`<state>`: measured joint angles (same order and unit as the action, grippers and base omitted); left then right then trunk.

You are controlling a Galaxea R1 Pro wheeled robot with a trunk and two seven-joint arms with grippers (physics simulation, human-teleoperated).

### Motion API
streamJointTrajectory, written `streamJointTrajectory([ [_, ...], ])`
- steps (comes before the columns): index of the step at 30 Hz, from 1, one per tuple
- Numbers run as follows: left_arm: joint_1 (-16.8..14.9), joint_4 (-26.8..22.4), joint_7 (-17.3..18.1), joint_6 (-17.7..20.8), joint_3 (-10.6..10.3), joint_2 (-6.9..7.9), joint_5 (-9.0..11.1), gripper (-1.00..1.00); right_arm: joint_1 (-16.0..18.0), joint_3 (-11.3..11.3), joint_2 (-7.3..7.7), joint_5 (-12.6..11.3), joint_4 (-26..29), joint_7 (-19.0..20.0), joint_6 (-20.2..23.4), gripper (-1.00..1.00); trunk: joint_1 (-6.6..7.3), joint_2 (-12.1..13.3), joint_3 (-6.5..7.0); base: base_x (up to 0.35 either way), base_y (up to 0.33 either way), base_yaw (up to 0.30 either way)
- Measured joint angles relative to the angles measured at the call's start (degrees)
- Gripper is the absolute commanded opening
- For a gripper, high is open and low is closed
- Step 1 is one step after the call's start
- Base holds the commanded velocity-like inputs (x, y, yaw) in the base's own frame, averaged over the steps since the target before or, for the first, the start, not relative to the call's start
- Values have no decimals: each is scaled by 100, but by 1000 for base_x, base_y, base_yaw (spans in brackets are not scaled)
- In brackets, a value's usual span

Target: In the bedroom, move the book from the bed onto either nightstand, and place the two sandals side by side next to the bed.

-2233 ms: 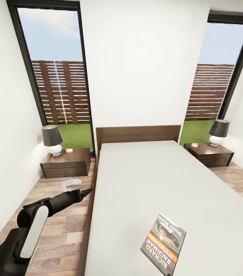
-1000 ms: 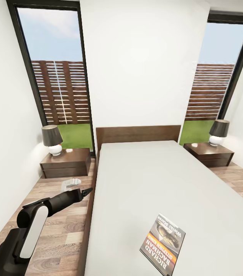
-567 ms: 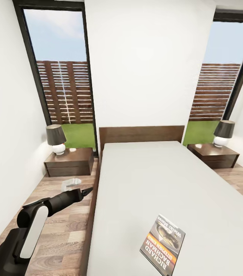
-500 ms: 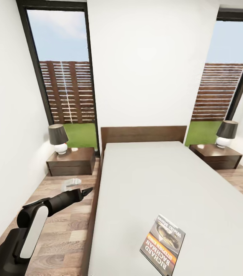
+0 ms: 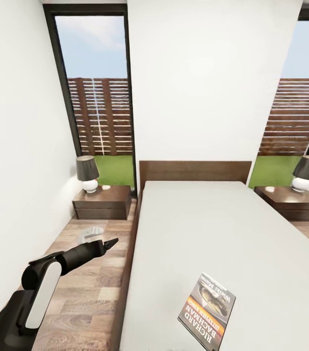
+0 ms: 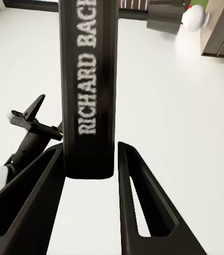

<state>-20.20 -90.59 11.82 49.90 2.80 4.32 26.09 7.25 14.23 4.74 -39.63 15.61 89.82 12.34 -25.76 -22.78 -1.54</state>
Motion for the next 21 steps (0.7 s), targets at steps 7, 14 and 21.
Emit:
streamJointTrajectory([
  [7, 1, 0, 0, 0, 1, 0, 0, 100, 0, 3, -1, 0, -3, 0, -1, -100, 0, 0, -1, -203, 0, 12],
  [14, 2, 0, 2, 0, 1, 0, 0, 100, 0, 5, -1, -1, -2, 0, -1, -100, 1, -1, -2, -64, 0, 3],
  [21, 3, 0, 2, -5, 2, 0, 0, 100, 0, 7, -1, 0, -3, 0, 5, -100, 1, 0, -1, -59, 0, 32],
])
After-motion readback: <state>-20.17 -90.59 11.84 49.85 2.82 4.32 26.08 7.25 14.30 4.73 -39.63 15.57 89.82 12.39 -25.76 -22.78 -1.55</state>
